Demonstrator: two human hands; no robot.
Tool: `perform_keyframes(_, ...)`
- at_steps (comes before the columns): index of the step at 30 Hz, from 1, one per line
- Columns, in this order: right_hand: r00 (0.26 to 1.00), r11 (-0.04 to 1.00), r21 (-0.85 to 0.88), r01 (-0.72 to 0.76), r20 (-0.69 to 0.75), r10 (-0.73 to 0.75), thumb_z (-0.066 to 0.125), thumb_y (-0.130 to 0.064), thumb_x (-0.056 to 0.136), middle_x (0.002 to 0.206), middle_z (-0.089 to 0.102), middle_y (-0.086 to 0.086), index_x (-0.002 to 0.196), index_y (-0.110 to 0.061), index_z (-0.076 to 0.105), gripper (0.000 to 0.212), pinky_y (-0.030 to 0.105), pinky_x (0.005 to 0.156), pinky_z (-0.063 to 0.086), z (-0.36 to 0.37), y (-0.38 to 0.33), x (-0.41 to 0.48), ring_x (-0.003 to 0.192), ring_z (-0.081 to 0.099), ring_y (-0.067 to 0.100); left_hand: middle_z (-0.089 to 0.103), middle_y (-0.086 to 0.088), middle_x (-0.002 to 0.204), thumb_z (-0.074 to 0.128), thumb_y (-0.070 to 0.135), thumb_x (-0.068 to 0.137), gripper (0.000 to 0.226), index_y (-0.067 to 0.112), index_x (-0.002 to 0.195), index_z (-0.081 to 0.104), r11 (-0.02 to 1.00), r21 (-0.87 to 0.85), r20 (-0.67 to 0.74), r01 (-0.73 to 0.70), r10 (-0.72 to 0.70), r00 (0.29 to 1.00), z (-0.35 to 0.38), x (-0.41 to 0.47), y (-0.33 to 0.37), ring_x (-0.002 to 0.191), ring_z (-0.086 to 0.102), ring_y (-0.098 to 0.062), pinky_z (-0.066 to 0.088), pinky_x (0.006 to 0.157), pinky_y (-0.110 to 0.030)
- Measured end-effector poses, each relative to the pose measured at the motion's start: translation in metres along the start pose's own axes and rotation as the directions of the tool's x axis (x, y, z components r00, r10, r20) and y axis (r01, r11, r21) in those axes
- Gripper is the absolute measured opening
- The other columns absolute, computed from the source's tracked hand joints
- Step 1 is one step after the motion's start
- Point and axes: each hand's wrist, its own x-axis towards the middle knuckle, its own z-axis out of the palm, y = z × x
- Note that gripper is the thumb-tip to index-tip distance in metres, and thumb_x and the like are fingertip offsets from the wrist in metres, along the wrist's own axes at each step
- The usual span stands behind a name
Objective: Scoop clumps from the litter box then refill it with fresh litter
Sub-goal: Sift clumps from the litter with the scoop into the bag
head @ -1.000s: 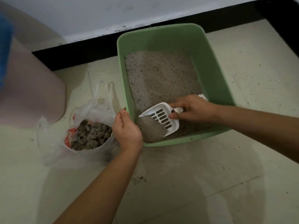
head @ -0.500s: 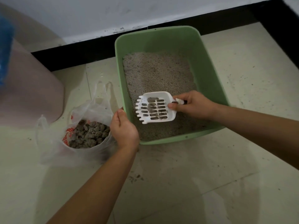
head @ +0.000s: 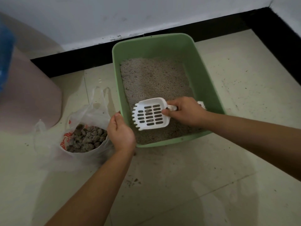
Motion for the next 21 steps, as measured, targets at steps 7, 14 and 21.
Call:
perform_keyframes(7, 1.000, 0.998, 0.063, 0.000, 0.004, -0.001, 0.065, -0.042, 0.092, 0.063, 0.065, -0.014, 0.082, -0.030, 0.071, 0.017, 0.018, 0.057, 0.042, 0.003, -0.007, -0.006, 0.058, 0.059, -0.005, 0.068, -0.016, 0.099, 0.039, 0.035, 0.096, 0.042, 0.003, 0.103, 0.066, 0.999, 0.018, 0.030, -0.029, 0.029, 0.999, -0.002, 0.000, -0.002, 0.091, 0.063, -0.031, 0.051, 0.086, -0.050)
perform_keyframes(14, 0.997, 0.997, 0.029, -0.069, 0.040, 0.068, 0.064, -0.044, 0.092, 0.057, 0.060, -0.008, 0.088, -0.026, 0.075, 0.022, 0.022, 0.052, 0.038, -0.015, -0.025, -0.007, 0.045, 0.049, 0.000, 0.055, -0.001, 0.078, 0.035, 0.025, 0.104, 0.034, 0.006, 0.084, 0.055, 0.976, 0.190, 0.165, -0.106, 0.075, 0.984, -0.010, 0.001, 0.010, 0.075, 0.050, -0.017, 0.038, 0.070, -0.030)
perform_keyframes(21, 0.982, 0.985, -0.158, -0.064, -0.185, 0.034, 0.060, -0.054, 0.091, 0.055, 0.060, -0.007, 0.090, -0.024, 0.075, 0.034, 0.022, 0.046, 0.038, -0.035, -0.094, 0.006, 0.046, 0.052, 0.007, 0.057, -0.011, 0.114, 0.043, 0.021, 0.096, 0.029, 0.013, 0.116, 0.063, 0.624, 0.545, 0.229, -0.560, 0.532, 0.815, -0.089, 0.037, 0.041, 0.107, 0.052, -0.027, 0.038, 0.093, -0.037)
